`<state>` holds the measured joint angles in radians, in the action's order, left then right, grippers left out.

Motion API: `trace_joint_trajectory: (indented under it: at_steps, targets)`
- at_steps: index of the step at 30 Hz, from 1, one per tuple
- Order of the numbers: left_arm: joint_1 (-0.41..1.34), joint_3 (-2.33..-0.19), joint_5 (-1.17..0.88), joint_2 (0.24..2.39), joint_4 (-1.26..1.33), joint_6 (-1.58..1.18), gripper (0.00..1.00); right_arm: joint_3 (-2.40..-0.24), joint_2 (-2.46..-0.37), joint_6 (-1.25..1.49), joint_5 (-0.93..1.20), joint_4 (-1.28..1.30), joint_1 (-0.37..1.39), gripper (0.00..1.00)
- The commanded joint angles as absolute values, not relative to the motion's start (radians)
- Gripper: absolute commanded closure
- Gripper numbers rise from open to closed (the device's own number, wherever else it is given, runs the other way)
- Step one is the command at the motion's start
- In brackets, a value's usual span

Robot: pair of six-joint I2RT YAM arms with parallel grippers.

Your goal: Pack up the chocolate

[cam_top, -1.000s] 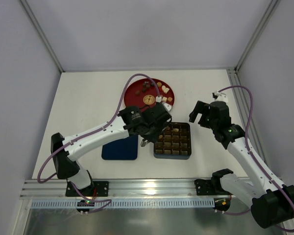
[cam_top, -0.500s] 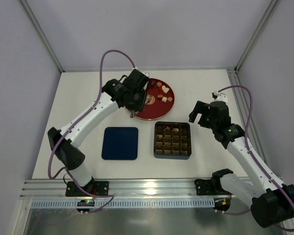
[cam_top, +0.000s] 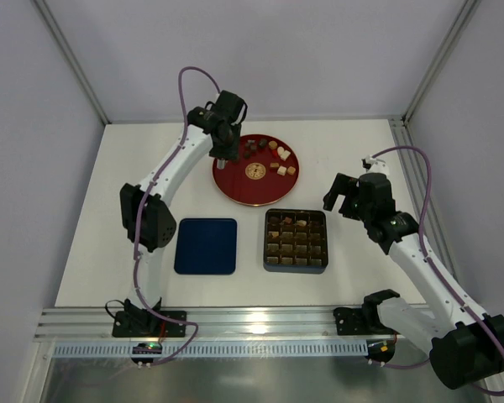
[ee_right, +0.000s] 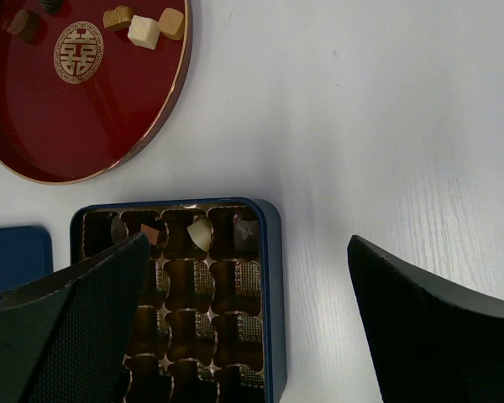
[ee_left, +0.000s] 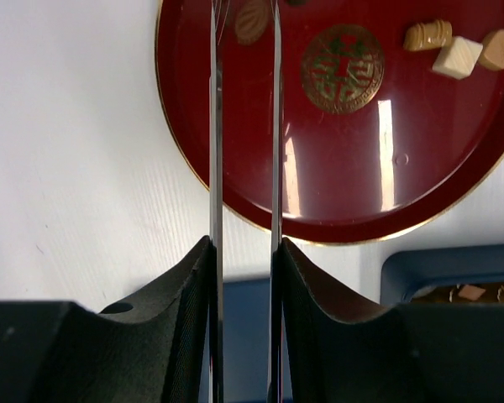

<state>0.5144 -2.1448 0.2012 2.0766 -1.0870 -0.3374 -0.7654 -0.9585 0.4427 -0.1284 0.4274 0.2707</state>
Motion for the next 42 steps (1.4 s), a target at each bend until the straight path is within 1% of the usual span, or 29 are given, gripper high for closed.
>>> trace_joint_trajectory:
  at_steps: [1,5,22,42]
  targets:
    - [0.502,-2.269,0.21,2.108,-1.092,-0.29,0.64,-0.811,-0.951,0.423,-0.129,0.422,0.267,0.0]
    - [0.483,-2.304,0.201,2.149,-1.104,-0.282,0.63,-0.81,-0.95,0.425,-0.126,0.422,0.267,0.0]
    - [0.472,-2.272,0.16,2.215,-1.097,-0.252,0.63,-0.804,-0.954,0.426,-0.129,0.423,0.267,0.0]
    - [0.472,-2.203,0.146,2.203,-1.095,-0.245,0.64,-0.801,-0.946,0.433,-0.13,0.426,0.267,0.0]
